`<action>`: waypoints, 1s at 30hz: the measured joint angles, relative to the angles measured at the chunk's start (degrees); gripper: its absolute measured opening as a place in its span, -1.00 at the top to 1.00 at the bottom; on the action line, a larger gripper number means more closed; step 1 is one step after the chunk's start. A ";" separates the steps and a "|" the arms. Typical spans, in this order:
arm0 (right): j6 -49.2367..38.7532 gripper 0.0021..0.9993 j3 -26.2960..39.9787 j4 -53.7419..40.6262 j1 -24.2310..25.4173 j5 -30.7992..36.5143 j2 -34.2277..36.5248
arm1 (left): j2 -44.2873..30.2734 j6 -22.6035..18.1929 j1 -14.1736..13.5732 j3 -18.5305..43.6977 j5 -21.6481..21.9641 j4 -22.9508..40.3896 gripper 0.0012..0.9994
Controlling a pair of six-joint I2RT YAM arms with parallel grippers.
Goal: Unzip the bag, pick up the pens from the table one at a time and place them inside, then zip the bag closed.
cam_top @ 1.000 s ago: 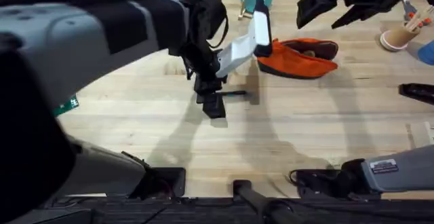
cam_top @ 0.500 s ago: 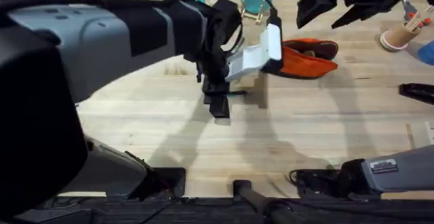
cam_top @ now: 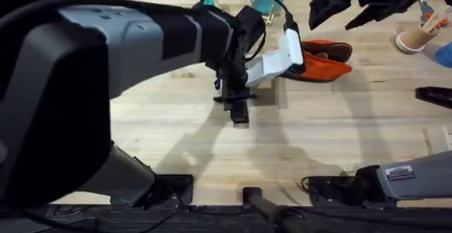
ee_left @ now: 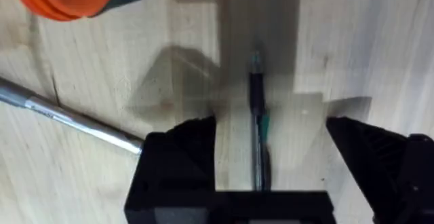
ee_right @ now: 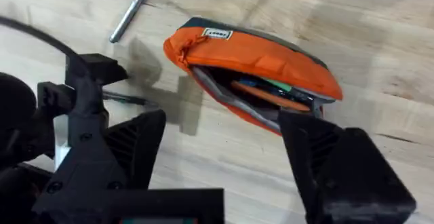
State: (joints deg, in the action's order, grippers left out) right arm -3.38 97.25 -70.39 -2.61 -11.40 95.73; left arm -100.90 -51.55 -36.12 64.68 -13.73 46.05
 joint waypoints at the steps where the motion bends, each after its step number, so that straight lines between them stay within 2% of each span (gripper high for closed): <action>1: 0.00 -1.00 0.00 0.00 0.00 0.00 0.00 | 0.01 0.43 0.00 0.05 -0.01 -0.07 -0.99; 4: 0.00 -1.00 0.00 0.00 0.00 0.00 -0.01 | -0.09 2.03 0.00 0.05 0.05 -0.66 -0.87; 9: 0.00 -1.00 0.00 -0.02 0.00 0.00 0.01 | -0.33 3.21 0.04 0.22 0.08 -1.34 -0.42; 16: 0.00 -1.00 0.00 -0.02 0.00 0.00 -0.01 | -0.41 4.03 -0.01 0.22 -0.17 -1.24 0.45; 19: 0.00 -1.00 0.00 -0.02 0.00 0.00 -0.01 | -0.41 4.23 -0.02 0.22 -0.65 -0.89 0.77; 22: 0.00 -1.00 0.00 -0.04 0.00 0.00 -0.01 | -0.40 4.32 -0.02 0.33 -1.31 -1.10 0.90; 30: 0.00 -1.00 0.00 -1.14 0.00 0.00 -1.06 | -0.42 4.44 -0.02 0.35 -1.58 -1.15 0.91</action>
State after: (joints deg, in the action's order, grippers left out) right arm -3.38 97.25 -71.53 -2.61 -11.40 94.67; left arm -101.32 -47.11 -36.14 65.04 -15.30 44.91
